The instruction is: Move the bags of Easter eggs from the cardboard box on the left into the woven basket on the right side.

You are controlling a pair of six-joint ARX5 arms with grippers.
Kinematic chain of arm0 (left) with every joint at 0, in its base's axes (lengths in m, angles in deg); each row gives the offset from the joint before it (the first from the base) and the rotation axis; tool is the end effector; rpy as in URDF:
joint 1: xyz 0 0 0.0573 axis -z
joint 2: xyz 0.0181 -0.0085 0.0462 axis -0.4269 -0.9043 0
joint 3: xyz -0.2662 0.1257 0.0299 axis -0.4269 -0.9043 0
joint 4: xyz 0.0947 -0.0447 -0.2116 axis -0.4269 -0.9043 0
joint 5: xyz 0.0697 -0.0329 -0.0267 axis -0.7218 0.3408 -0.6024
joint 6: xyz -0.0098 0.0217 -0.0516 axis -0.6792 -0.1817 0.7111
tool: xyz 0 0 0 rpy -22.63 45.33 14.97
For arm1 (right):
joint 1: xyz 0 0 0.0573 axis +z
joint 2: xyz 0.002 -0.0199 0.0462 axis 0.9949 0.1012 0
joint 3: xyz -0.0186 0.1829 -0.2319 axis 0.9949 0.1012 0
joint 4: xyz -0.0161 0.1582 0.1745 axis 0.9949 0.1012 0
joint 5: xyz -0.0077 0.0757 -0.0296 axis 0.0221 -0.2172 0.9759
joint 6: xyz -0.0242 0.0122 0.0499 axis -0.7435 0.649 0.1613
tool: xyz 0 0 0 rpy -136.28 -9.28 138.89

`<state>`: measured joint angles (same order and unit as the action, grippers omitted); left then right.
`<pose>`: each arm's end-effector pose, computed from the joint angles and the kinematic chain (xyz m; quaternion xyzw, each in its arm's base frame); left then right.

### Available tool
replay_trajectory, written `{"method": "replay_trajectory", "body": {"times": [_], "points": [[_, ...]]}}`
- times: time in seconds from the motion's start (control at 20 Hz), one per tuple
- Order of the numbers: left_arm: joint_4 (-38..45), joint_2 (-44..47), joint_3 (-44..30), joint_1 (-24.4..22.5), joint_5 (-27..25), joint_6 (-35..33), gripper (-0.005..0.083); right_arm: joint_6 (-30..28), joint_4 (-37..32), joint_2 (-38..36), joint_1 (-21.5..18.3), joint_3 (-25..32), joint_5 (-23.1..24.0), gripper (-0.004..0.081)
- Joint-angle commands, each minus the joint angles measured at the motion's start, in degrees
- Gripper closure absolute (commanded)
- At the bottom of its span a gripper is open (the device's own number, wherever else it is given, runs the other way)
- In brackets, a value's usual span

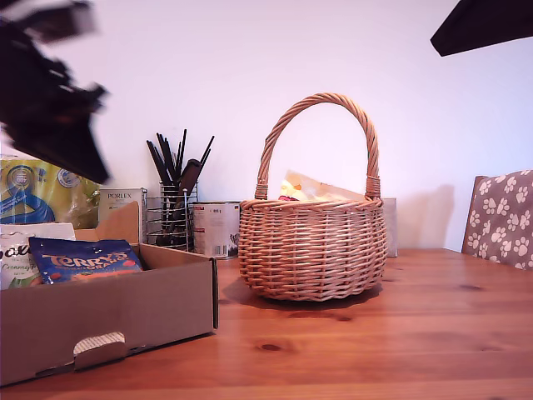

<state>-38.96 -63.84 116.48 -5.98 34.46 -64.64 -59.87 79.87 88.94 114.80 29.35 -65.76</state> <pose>0.2130 -0.0791 0.2714 0.1221 0.3120 -0.2487 0.9088 0.0781 0.0619 0.2897 -0.0734 0.2352 0.4542 0.8562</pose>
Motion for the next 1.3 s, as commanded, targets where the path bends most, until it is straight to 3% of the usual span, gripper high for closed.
{"method": "replay_trajectory", "body": {"times": [0.0,0.35,0.4,0.55,0.6,0.85,1.25], "points": [[-0.09,0.85,-3.21,-1.36,-0.02,-0.04,0.0793,-0.15,-0.20,-0.11,0.09,-0.20,0.04,0.0783],[0.00,2.14,-3.72,-9.68,0.26,-10.29,0.0784,-0.15,-0.20,0.00,0.09,-0.20,0.04,0.0783],[1.36,2.14,-3.72,-11.17,0.26,-11.52,0.0727,-0.15,-0.20,0.00,0.09,-0.20,0.04,0.0783],[6.45,1.31,-3.72,-15.21,0.26,-15.02,0.0167,-0.15,-0.20,0.00,0.09,-0.20,0.04,0.0783],[8.20,0.72,-3.69,-16.13,1.77,-18.16,0.0123,-0.15,-0.20,0.00,0.09,-0.20,0.04,0.0783],[10.16,-5.18,-2.64,-21.79,11.87,-20.83,0.0135,-0.15,-0.20,0.00,0.09,-0.20,0.04,0.0783],[5.35,-18.40,2.93,-23.30,15.52,-22.49,0.0135,-0.20,-0.20,0.00,0.09,-0.20,0.04,0.0783]]}}
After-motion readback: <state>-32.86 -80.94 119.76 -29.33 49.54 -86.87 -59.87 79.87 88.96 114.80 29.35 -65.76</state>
